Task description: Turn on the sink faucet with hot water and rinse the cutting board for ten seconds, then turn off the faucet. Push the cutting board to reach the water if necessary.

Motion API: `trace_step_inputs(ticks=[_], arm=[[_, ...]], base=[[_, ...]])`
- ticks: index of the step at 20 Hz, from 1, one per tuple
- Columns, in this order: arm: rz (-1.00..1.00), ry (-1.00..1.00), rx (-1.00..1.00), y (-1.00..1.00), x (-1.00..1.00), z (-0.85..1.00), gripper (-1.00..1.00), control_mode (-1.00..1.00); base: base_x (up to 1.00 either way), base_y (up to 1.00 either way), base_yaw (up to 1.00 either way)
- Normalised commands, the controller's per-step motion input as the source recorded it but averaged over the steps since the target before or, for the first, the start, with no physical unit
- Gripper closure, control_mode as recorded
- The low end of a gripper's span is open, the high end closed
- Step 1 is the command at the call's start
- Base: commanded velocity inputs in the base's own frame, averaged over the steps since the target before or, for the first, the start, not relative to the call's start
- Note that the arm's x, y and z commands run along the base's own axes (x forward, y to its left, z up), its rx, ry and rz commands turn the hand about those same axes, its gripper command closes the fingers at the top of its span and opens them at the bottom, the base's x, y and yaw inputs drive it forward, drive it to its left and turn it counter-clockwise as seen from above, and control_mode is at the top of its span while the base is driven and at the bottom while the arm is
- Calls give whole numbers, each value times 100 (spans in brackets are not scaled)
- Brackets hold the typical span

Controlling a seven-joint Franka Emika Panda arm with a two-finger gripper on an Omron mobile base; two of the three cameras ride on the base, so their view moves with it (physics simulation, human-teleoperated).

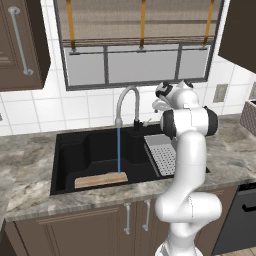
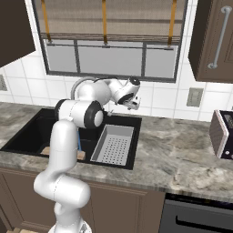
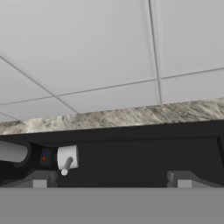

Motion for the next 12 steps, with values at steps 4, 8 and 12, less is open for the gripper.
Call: trace_step_inputs(ticks=[4, 8, 12], arm=[[0, 0, 0, 0, 0, 0, -100, -100], [0, 0, 0, 0, 0, 0, -100, -100], [0, 0, 0, 0, 0, 0, -100, -100]], base=[[0, 0, 0], [0, 0, 0], [0, 0, 0]])
